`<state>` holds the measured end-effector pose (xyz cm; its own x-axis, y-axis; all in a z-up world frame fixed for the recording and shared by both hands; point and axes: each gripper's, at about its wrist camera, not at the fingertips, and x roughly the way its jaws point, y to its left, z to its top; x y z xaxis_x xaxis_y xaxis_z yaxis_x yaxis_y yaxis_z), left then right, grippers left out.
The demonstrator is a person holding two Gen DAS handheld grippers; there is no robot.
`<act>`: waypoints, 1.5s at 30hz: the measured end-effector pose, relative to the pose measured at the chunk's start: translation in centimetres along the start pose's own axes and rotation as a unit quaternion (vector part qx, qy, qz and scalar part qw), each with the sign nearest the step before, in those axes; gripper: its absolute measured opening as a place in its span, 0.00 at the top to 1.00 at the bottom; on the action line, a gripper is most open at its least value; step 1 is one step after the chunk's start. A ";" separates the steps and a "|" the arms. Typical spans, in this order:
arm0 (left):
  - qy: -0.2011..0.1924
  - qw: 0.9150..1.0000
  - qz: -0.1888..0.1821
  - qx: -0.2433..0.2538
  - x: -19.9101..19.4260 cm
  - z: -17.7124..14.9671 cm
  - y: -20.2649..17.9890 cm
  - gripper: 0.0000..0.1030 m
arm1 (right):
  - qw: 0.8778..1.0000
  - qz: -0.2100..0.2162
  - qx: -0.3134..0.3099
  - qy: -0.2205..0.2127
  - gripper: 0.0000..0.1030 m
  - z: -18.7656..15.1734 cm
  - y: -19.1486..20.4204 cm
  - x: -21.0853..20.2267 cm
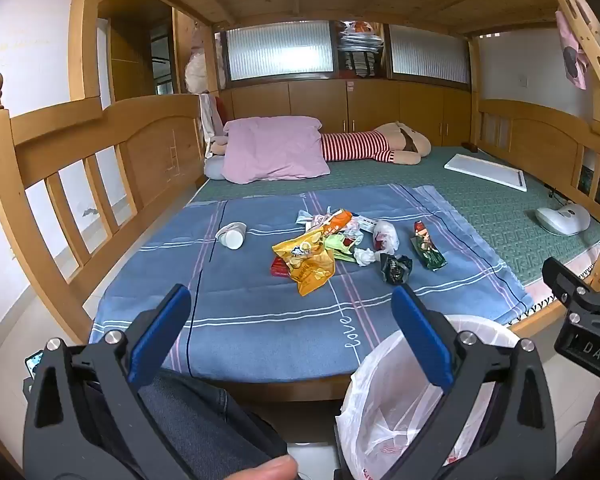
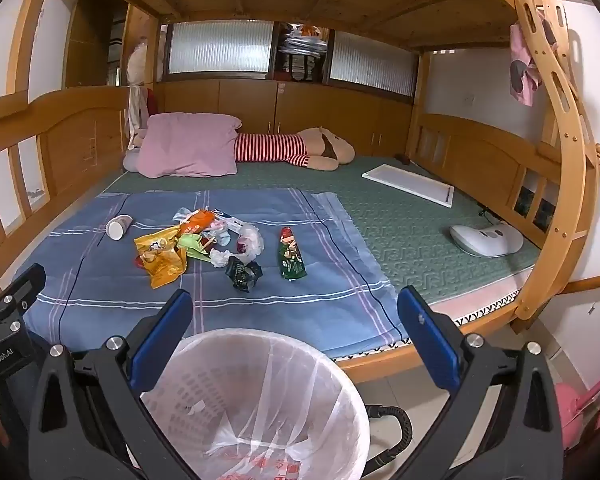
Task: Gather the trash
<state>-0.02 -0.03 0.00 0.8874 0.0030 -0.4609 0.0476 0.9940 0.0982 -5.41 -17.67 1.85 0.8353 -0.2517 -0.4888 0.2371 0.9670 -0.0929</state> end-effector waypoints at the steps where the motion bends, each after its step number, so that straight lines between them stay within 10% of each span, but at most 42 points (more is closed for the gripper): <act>1: -0.001 1.000 0.000 0.000 0.0 0.0 0.0 0.03 | 1.000 -0.001 -0.001 0.000 0.03 0.0 0.0 0.0; 45: 0.011 1.000 -0.001 -0.007 0.7 -0.8 0.3 0.03 | 1.000 0.021 -0.002 0.008 0.03 -1.5 0.6 1.4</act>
<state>0.21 0.32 -1.01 0.8774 0.0039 -0.4797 0.0419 0.9955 0.0848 -4.86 -17.41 -0.21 0.8367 -0.2112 -0.5053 0.2011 0.9767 -0.0753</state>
